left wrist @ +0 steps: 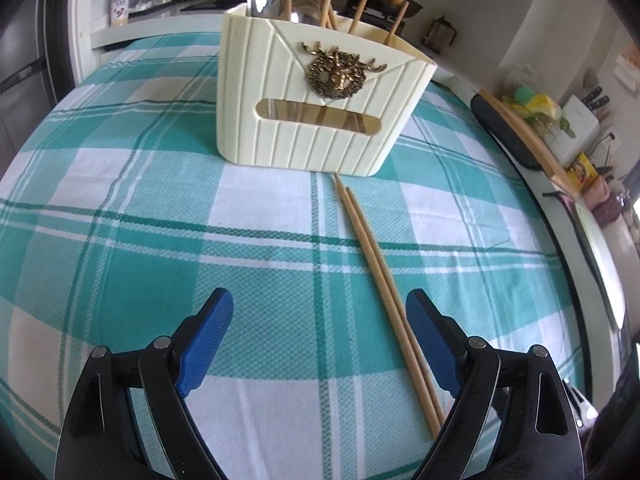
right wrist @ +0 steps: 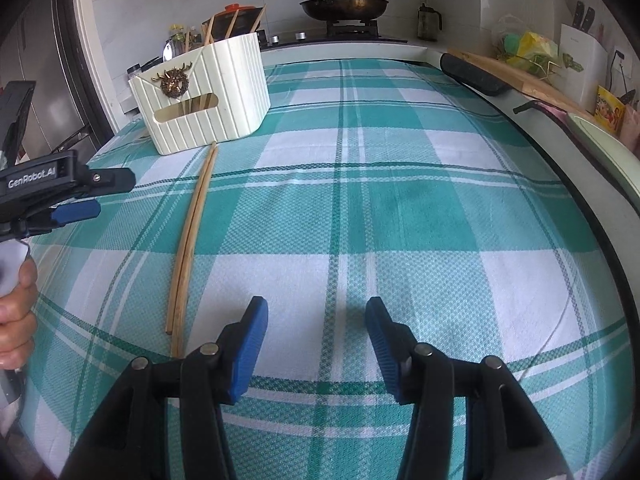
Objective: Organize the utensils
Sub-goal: 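Move both tools toward the last two chopsticks on the cloth, then grasp one chopstick with the left tool while the right tool grasps the other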
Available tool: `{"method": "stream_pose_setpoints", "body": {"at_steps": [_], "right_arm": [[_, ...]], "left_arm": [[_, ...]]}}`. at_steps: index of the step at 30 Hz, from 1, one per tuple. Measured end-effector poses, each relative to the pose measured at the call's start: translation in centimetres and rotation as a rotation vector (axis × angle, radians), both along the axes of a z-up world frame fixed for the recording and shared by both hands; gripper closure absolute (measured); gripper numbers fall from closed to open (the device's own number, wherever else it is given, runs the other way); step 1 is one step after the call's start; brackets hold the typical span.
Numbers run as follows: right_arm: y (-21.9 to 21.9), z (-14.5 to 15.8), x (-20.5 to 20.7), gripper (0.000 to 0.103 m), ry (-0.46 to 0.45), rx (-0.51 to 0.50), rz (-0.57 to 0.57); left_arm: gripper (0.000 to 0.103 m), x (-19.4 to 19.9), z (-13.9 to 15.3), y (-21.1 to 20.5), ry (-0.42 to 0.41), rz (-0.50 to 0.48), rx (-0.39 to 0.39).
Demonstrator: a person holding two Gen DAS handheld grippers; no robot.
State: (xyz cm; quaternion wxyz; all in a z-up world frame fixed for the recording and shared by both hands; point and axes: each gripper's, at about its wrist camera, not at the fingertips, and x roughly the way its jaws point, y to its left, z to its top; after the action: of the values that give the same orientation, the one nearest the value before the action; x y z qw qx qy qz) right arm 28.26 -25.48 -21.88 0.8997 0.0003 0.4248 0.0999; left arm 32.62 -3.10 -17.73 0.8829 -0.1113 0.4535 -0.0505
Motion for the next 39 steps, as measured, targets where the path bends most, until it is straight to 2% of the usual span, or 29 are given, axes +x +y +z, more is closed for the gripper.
{"method": "stream_pose_setpoints", "body": {"at_steps": [7, 15, 20, 21, 23, 24, 25, 26, 27, 28, 30, 33, 37, 39], "right_arm": [[-0.3, 0.0, -0.1, 0.051, -0.001, 0.024, -0.002], [-0.5, 0.0, 0.0, 0.051, 0.001, 0.039, -0.003], [-0.6, 0.0, 0.0, 0.051, 0.001, 0.047, -0.004], [-0.7, 0.0, 0.0, 0.051, 0.001, 0.049, -0.005], [-0.7, 0.0, 0.0, 0.051, 0.001, 0.052, -0.005], [-0.7, 0.0, 0.0, 0.051, 0.001, 0.052, -0.005], [-0.7, 0.0, 0.0, 0.051, 0.002, 0.053, -0.005], [-0.7, 0.0, 0.0, 0.051, 0.002, 0.051, -0.005], [-0.7, 0.0, 0.0, 0.051, 0.001, 0.051, -0.005], [-0.7, 0.1, 0.0, 0.051, 0.001, 0.051, -0.005], [-0.4, 0.4, 0.0, 0.051, -0.009, 0.028, -0.001], [1.1, 1.5, 0.2, 0.051, -0.013, 0.028, 0.068], [4.5, 2.0, 1.4, 0.051, 0.050, 0.062, 0.196], [6.1, 1.7, 2.1, 0.051, 0.071, 0.039, 0.229]], "left_arm": [[0.014, 0.8, -1.9, -3.8, 0.000, -0.022, 0.192], [0.010, 1.4, -2.8, -3.5, 0.027, 0.004, 0.180], [0.010, 1.6, -3.1, -4.1, 0.043, 0.020, 0.215], [0.012, 1.6, -3.1, -4.1, 0.046, 0.021, 0.226], [0.024, 1.3, -2.8, -4.0, 0.040, 0.018, 0.228], [0.037, 1.1, -2.6, -4.0, 0.037, 0.010, 0.228], [0.056, 0.7, -2.4, -3.8, 0.034, -0.002, 0.228], [0.066, 0.4, -2.3, -3.7, 0.031, -0.021, 0.226], [0.085, 0.0, -2.2, -3.5, 0.029, -0.039, 0.226], [0.097, -0.3, -2.2, -3.3, 0.029, -0.053, 0.226], [0.098, -1.1, -2.2, -2.6, 0.031, -0.061, 0.208], [0.098, -2.2, -2.1, -1.4, 0.032, -0.054, 0.196], [0.098, -3.4, -2.1, 0.0, 0.035, -0.029, 0.199], [0.098, -3.7, -2.1, 0.7, 0.038, -0.016, 0.194]]}}
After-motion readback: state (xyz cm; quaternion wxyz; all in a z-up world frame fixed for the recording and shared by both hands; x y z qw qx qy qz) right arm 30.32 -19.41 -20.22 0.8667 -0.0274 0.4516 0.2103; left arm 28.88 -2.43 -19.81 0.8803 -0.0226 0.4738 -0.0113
